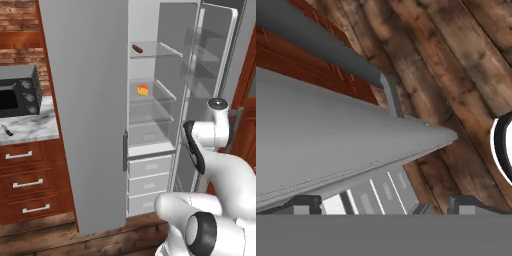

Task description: Retrieve the sausage and cheese from the fridge and place them on the cutting board on the counter.

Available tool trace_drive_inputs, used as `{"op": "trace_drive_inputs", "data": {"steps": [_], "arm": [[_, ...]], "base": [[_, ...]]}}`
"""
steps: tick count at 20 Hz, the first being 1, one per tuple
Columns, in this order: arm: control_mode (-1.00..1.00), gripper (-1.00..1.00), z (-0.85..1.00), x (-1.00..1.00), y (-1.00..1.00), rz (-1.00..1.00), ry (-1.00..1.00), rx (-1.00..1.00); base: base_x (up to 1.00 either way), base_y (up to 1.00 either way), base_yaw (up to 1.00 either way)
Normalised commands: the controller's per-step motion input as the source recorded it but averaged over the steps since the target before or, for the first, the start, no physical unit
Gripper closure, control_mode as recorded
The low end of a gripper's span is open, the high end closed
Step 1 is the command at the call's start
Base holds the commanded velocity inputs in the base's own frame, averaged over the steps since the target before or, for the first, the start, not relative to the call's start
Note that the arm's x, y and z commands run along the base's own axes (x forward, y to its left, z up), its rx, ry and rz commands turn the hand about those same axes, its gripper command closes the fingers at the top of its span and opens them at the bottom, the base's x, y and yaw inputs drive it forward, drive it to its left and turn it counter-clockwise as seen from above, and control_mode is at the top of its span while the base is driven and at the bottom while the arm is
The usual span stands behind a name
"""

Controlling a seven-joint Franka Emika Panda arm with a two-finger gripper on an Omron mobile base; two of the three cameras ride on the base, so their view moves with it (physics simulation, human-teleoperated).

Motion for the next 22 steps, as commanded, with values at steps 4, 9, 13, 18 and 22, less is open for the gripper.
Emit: {"op": "trace_drive_inputs", "data": {"steps": [4, 9, 13, 18, 22], "arm": [[-1.0, -1.0, 0.0, -0.09, -0.57, 0.07, 0.0, 0.0], [-1.0, -1.0, 0.03, 0.01, -0.15, 0.15, 0.18, 0.0], [-1.0, -1.0, 0.14, 0.01, 0.11, 0.18, 0.17, 0.0], [-1.0, -1.0, 0.06, -0.05, 0.47, 0.39, 0.08, -0.12], [-1.0, -1.0, 0.0, -0.17, 0.53, 0.61, 0.07, -0.3]], "base": [[0.0, 0.0, 0.0], [0.0, 0.0, 0.0], [0.0, 0.0, 0.0], [0.0, 0.0, 0.0], [0.0, 0.0, 0.0]]}}
